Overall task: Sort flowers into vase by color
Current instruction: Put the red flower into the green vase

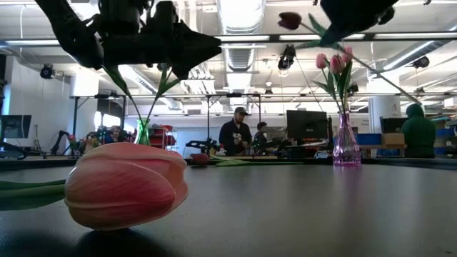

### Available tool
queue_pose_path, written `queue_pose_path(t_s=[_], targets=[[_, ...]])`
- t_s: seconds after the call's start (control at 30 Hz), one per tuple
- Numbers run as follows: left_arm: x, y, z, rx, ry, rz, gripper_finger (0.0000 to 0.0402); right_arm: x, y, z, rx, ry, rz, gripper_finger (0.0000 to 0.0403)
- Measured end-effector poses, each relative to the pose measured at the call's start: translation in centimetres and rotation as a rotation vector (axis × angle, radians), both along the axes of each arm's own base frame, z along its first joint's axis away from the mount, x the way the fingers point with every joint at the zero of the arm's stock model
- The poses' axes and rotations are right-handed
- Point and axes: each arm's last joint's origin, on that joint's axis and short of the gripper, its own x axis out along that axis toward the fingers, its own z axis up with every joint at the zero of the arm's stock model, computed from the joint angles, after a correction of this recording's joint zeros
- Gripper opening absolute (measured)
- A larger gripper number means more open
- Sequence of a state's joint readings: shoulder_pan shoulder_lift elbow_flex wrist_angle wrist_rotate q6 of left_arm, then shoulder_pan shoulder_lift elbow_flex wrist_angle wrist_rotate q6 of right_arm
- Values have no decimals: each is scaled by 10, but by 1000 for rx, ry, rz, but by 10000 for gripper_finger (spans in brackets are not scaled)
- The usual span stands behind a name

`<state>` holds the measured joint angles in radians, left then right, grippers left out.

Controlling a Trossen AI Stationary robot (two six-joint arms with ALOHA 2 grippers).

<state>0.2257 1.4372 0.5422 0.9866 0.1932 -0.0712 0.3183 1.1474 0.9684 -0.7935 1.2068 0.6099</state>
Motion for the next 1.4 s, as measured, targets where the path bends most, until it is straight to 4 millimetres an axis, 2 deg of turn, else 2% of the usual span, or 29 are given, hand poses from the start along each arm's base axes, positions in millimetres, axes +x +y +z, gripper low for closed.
queue_pose_path(t_s=[0.13, 0.27, 0.4, 0.6, 0.77, 0.9, 1.03, 1.2, 1.4], targets=[[0, 0, -1, 1, 2, -22, 116, 18, -5, -9, 64, 68, 90, 12], [0, -1, 0, 13, -2, -56, 116, 41, -16, -17, 141, 99, 337, 12], [-1, -2, -2, 13, 2, -58, 116, 59, -32, -25, 133, 46, 550, 12], [-11, -4, -9, 21, -40, -54, 116, 74, -57, -37, 29, -88, 692, 12], [-24, -5, -13, 23, -126, -45, 116, 85, -73, -39, -68, -222, 759, 12], [-26, -3, -14, 14, -131, 10, 116, 95, -81, -37, -131, -343, 813, 12], [-23, 0, -11, 3, -134, 68, 116, 105, -86, -35, -176, -415, 823, 12], [-14, 1, -3, 3, -123, 34, 119, 115, -86, -31, -219, -450, 852, 12], [-8, 1, 4, -36, -121, -13, 150, 123, -86, -24, -253, -506, 900, 12]])
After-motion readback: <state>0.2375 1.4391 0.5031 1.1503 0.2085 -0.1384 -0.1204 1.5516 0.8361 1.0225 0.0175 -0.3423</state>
